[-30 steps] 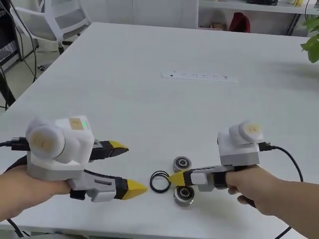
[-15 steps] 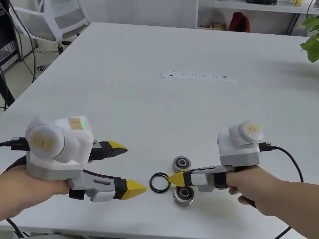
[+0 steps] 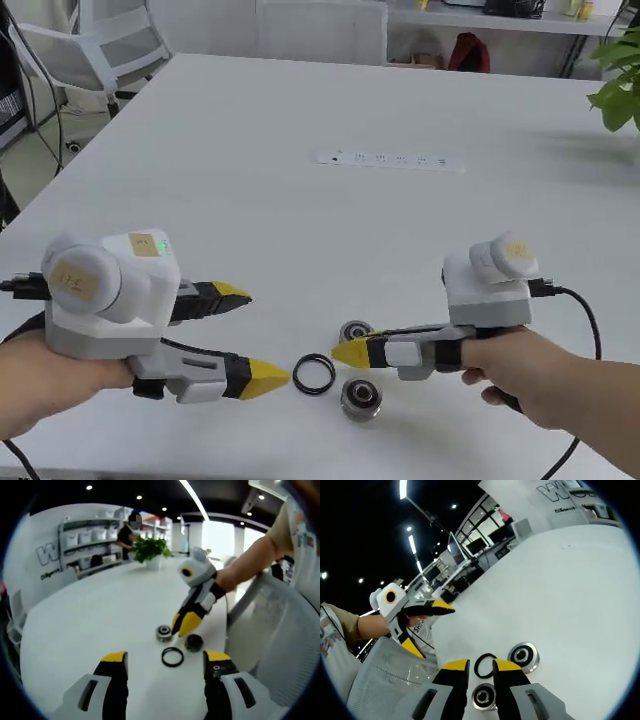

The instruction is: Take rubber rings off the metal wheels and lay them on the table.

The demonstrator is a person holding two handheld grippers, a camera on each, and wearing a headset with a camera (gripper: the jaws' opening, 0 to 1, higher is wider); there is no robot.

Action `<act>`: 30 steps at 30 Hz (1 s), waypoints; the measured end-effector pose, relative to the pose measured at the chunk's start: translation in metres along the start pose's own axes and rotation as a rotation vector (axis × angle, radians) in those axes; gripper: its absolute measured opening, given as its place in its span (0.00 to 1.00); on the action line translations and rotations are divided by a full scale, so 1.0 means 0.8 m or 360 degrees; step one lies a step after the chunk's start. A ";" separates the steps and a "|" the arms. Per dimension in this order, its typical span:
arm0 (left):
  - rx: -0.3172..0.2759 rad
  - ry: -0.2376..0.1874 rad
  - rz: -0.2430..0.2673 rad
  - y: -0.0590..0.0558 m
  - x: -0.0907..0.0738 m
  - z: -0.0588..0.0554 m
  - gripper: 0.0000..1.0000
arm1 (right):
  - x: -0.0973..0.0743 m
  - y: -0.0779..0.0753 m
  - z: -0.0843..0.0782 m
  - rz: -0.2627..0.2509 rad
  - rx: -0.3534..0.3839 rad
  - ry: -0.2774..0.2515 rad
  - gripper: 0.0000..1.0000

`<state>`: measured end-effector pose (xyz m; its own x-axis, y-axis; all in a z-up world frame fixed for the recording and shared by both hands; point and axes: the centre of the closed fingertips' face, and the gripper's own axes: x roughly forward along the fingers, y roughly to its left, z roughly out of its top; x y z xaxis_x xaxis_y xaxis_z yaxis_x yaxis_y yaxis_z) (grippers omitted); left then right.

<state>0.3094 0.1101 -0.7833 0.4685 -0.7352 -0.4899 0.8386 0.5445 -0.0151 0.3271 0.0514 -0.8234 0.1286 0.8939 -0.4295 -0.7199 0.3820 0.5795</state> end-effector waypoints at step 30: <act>0.0000 -0.0058 0.0015 -0.007 -0.019 0.022 0.65 | -0.081 0.019 0.023 -0.0154 -0.0539 -0.0151 0.56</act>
<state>0.3027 0.1110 -0.7603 0.4863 -0.7443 -0.4578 0.8341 0.5515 -0.0106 0.3205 0.0036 -0.7745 0.2585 0.8812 -0.3957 -0.8842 0.3808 0.2703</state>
